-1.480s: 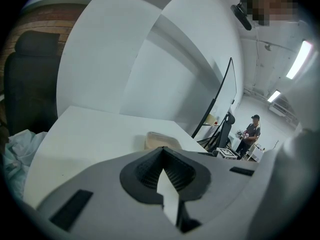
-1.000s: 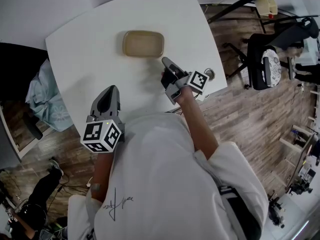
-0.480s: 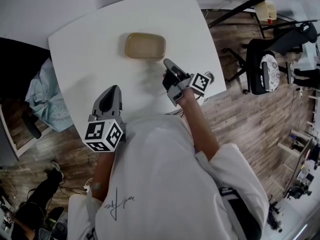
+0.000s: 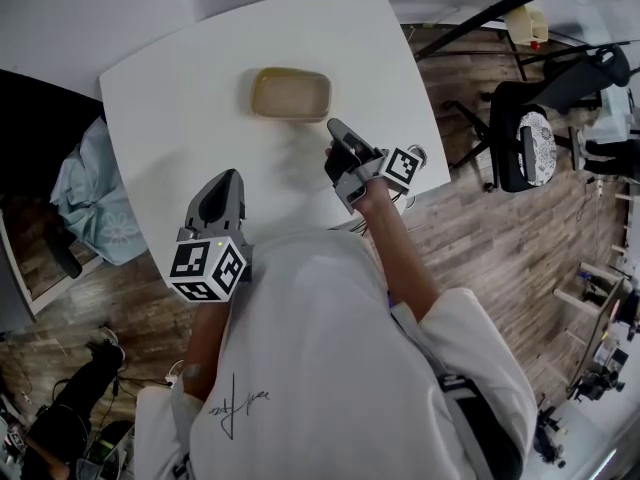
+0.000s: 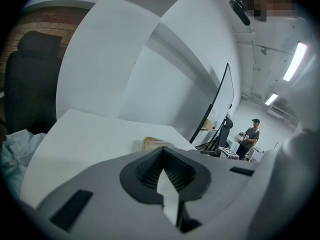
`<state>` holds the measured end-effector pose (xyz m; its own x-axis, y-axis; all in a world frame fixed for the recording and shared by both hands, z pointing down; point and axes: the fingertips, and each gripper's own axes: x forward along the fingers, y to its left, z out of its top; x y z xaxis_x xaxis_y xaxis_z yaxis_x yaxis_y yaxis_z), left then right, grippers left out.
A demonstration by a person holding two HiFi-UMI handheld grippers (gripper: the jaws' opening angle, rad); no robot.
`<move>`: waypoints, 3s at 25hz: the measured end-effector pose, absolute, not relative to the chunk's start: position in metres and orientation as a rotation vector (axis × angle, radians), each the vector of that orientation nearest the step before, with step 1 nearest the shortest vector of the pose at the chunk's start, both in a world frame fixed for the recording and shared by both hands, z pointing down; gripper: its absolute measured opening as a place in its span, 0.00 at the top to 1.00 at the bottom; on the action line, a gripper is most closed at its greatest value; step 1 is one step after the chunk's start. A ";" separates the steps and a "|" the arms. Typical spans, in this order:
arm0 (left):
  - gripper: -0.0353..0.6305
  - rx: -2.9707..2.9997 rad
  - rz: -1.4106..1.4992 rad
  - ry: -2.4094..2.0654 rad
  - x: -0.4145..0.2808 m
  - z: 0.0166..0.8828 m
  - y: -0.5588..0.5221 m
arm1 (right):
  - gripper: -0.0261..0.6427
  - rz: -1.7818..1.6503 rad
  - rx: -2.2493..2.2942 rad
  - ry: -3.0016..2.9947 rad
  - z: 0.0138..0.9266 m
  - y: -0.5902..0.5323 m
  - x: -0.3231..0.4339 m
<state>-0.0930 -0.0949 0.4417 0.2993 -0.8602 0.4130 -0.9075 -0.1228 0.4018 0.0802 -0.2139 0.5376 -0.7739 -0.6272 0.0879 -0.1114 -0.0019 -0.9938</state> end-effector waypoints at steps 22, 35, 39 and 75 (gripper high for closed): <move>0.94 1.988 0.085 -1.570 -0.101 0.438 -0.089 | 0.94 -1.782 -0.722 1.935 0.513 -0.209 0.074; 0.94 1.983 0.071 -1.565 -0.104 0.440 -0.085 | 0.94 -1.743 -0.680 1.978 0.493 -0.204 0.069; 0.94 1.979 0.066 -1.574 -0.105 0.440 -0.083 | 0.94 -1.741 -0.663 1.985 0.490 -0.204 0.067; 0.94 1.992 0.049 -1.582 -0.093 0.433 -0.084 | 0.94 -1.690 -0.508 2.000 0.439 -0.195 0.065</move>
<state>-0.0933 -0.0841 0.4330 0.2928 -0.8787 0.3770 -0.9003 -0.1206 0.4182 0.0653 -0.1949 0.4387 -0.8211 -0.5592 -0.1144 0.0196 0.1727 -0.9848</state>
